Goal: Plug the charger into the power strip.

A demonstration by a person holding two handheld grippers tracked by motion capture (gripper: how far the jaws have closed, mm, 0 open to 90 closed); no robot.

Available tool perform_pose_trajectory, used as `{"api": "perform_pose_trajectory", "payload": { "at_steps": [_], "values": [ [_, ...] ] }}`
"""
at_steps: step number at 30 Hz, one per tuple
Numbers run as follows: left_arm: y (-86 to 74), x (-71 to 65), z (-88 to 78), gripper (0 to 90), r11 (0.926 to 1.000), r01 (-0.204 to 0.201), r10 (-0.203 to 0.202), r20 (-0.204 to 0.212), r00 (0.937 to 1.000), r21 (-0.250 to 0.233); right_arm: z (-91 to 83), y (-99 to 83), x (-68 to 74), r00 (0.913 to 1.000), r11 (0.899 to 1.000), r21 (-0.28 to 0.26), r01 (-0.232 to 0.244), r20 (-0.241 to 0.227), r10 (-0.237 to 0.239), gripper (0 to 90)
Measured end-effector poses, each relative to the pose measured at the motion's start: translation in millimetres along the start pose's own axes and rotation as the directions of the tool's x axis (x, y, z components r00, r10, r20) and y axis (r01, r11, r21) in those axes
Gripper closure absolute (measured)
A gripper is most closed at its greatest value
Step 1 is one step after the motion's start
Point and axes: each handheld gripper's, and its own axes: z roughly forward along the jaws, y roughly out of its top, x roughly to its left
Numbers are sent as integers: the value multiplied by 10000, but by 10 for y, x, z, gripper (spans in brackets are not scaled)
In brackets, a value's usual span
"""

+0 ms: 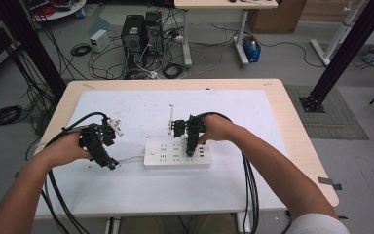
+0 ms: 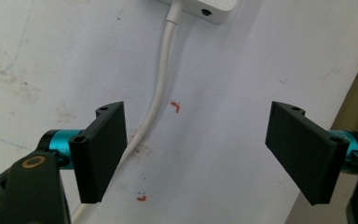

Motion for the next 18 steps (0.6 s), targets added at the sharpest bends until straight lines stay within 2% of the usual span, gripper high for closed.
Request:
{"api": "perform_pose_trajectory", "payload": {
  "at_steps": [1,2,3,4,5,6,7,9,10,11,12,14,15,16,18],
  "values": [
    [5,4,-3,208,10000,-51,51,-8,10000,-8,-59,-19,-21,9998,9994,-283,-189,-36,188,279],
    [7,5,-5,208,10000,-37,37,-23,10000,-22,-174,-64,-52,9979,9943,-848,-642,-90,637,246],
    [10,13,-8,208,9999,-105,104,-101,9999,-47,-256,-104,-67,9962,9889,-1204,-866,-52,866,218],
    [8,21,-15,207,9999,-139,138,-163,9998,-92,-368,-174,-82,9925,9766,-1781,-1206,-13,1223,214],
    [2,28,-18,208,9997,-82,77,-226,9997,-223,-472,-266,-98,9871,9608,-2304,-1540,75,1600,171],
    [-3,46,-28,207,9996,-115,107,-298,9995,-264,-555,-372,-119,9779,9470,-2567,-1934,278,2072,121],
    [-11,58,-33,208,9994,-45,32,-340,9994,-357,-618,-491,-136,9654,9322,-2750,-2352,448,2568,120],
    [-28,86,-45,208,9994,-10,-1,-345,9994,-340,-704,-740,-144,9300,9052,-2753,-3238,833,3580,120],
    [-31,93,-47,207,9994,-2,-10,-338,9994,-351,-736,-888,-137,9021,8880,-2580,-3806,1078,4179,120],
    [-31,106,-58,208,9994,-38,25,-366,9993,-358,-750,-980,-132,8918,8824,-2465,-4006,1161,4373,120],
    [-30,116,-69,207,9992,-37,22,-368,9993,-402,-771,-1120,-108,8705,8663,-2310,-4429,1205,4772,119],
    [-23,137,-96,207,9991,-100,83,-416,9991,-416,-788,-1288,-65,8420,8423,-2210,-4916,1260,5245,120],
    [-20,152,-114,208,9989,-110,89,-458,9989,-448,-798,-1374,-38,8348,8370,-2096,-5054,1266,5358,119],
    [-20,152,-114,207,9989,-110,89,-458,9989,-448,-798,-1374,-38,8348,8370,-2096,-5054,1266,5358,119],
    [-2,188,-151,208,9989,-72,46,-554,9985,-467,-830,-1587,54,8347,8380,-1772,-5162,1151,5385,120]
  ]
}}
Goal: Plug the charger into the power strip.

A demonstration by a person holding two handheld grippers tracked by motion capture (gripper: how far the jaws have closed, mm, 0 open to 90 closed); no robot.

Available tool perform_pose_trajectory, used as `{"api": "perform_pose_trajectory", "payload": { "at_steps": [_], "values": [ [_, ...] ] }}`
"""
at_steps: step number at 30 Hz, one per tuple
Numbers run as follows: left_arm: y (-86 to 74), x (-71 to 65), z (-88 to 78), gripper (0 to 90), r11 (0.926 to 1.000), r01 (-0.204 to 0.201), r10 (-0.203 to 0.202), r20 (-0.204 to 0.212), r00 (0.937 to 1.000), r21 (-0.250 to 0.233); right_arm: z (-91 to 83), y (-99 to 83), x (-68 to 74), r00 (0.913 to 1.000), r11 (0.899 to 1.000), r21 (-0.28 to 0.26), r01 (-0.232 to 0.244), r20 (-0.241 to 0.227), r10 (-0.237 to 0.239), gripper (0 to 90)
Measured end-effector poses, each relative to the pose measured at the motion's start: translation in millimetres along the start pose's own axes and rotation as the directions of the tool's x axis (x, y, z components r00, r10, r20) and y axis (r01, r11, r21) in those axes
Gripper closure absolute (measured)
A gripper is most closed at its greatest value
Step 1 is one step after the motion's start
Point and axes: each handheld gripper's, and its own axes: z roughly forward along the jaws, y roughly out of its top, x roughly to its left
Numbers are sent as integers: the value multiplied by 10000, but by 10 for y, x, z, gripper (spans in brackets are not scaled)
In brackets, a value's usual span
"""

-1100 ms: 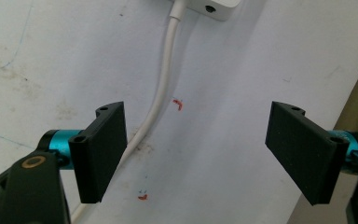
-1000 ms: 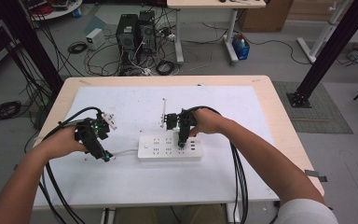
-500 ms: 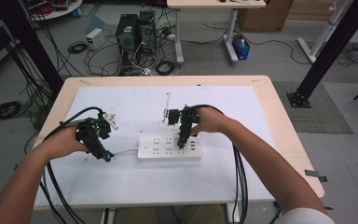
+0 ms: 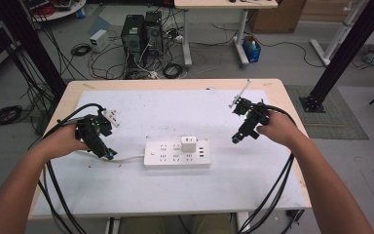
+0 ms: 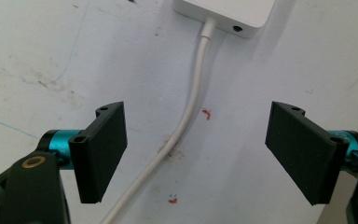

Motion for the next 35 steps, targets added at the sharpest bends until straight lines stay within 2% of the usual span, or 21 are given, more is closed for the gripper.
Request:
{"api": "perform_pose_trajectory", "payload": {
  "at_steps": [2,4,11,14,19,31,35],
  "values": [
    [20,21,-26,207,10000,-73,74,-147,9999,54,-20,-85,-7,9995,9989,462,-33,327,18,119],
    [36,34,-58,208,9999,-110,110,-194,9998,-7,-44,-158,-11,9999,9964,837,120,80,-128,119],
    [58,61,-97,208,10000,-51,51,-308,9995,-3,-89,-275,-18,9998,9950,1003,32,-204,-12,119],
    [72,52,-84,208,9999,-129,132,-309,9994,81,-95,-289,10,9999,9962,855,158,47,-163,119],
    [100,34,-71,208,9997,-193,197,-312,9993,126,-89,-317,27,9994,9967,740,321,96,-329,119],
    [120,-1,-58,208,9996,-164,172,-384,9991,214,-40,-399,51,9998,9975,688,163,-97,-156,119],
    [95,-15,-52,208,9999,-28,34,-437,9990,138,-22,-422,48,9999,9981,604,75,-85,-70,119]
  ]
}}
